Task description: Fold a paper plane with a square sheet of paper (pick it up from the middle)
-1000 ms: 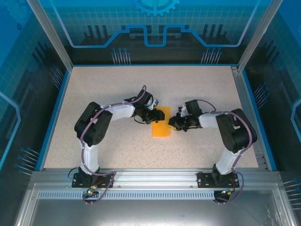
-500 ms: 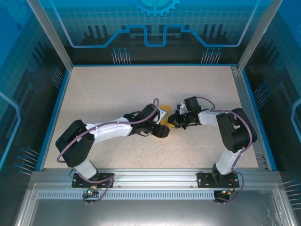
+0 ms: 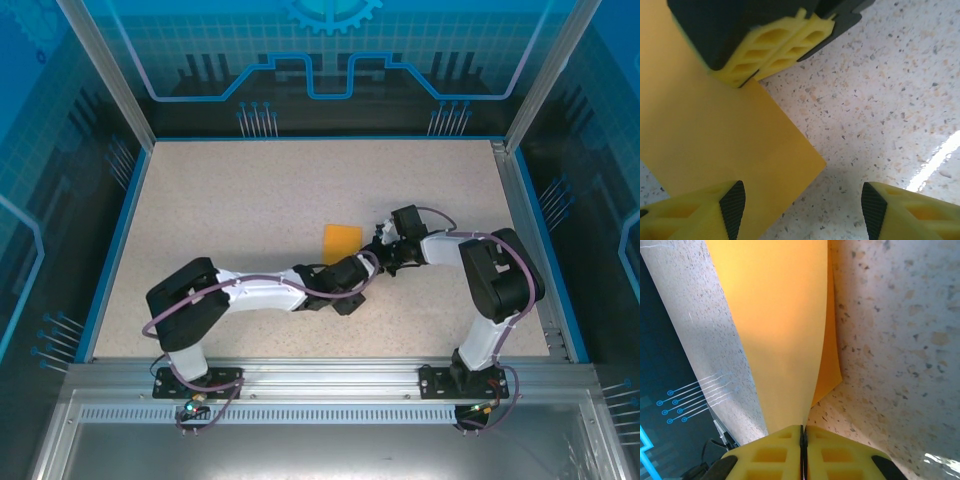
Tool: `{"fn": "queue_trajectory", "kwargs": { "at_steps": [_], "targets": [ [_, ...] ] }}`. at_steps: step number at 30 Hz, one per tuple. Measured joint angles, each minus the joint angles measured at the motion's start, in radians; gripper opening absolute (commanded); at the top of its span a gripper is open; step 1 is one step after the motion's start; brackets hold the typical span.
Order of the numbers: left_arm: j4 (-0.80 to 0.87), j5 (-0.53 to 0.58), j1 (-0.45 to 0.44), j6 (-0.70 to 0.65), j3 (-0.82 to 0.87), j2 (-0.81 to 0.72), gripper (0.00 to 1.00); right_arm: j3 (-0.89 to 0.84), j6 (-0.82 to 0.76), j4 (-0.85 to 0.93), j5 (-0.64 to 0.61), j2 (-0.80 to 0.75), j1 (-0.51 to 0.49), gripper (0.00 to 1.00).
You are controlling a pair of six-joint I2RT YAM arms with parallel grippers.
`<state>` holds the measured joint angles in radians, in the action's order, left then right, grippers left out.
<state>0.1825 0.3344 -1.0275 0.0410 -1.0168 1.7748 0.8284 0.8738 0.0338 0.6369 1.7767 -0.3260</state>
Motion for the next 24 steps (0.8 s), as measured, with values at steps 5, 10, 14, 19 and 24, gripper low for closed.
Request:
{"fn": "queue_trajectory", "kwargs": {
  "at_steps": [5,10,14,19,24],
  "targets": [
    [-0.005,0.064,-0.01,-0.021,-0.014,0.02,0.6,0.008,-0.003,0.011,0.0,0.001,0.0,0.1],
    [-0.016,0.108,-0.01,-0.023,-0.03,0.044,0.49,0.01,-0.004,0.013,0.0,0.001,0.0,0.11],
    [-0.016,0.123,-0.01,-0.021,-0.031,0.05,0.35,0.01,-0.005,0.021,0.0,0.001,0.0,0.11],
    [-0.024,0.126,-0.01,-0.018,-0.035,0.05,0.17,0.01,-0.009,0.027,-0.001,0.001,0.0,0.11],
    [-0.032,0.126,-0.01,-0.019,-0.036,0.05,0.03,0.01,-0.011,0.029,-0.001,0.001,0.003,0.12]
  ]
}}
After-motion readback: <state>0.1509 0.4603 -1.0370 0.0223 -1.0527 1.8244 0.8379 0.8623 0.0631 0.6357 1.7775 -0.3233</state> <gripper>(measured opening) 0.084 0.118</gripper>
